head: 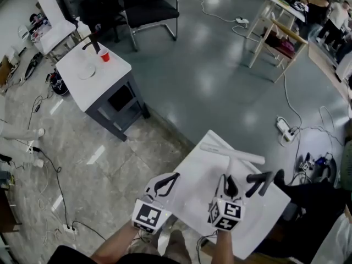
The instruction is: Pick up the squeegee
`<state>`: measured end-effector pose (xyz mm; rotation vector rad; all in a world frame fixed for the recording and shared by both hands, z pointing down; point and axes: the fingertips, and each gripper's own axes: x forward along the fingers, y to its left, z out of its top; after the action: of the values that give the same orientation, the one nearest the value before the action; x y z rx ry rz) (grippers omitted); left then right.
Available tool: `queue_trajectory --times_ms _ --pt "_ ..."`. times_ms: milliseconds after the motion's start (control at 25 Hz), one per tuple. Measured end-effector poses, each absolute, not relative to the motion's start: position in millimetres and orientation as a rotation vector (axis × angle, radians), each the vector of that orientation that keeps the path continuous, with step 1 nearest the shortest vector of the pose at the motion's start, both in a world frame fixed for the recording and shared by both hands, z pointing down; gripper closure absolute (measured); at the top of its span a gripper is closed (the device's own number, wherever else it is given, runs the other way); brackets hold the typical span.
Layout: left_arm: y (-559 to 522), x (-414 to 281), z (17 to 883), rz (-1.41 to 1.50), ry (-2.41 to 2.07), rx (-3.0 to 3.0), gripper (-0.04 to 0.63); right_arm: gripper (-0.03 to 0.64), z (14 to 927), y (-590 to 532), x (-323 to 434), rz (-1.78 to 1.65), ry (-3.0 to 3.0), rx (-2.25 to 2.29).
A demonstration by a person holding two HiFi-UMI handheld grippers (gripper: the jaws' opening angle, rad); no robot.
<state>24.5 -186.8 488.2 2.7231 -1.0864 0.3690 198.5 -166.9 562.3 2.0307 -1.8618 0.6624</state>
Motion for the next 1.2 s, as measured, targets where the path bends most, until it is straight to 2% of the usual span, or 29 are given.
queue_trajectory --times_ms 480,1200 --pt "-165.2 33.3 389.1 0.261 -1.07 2.842 0.594 0.554 442.3 -132.6 194.6 0.492 -1.936 2.125" --pt "-118.2 34.2 353.5 0.206 -1.022 2.941 0.594 0.552 380.8 -68.3 182.9 0.293 -1.982 2.228"
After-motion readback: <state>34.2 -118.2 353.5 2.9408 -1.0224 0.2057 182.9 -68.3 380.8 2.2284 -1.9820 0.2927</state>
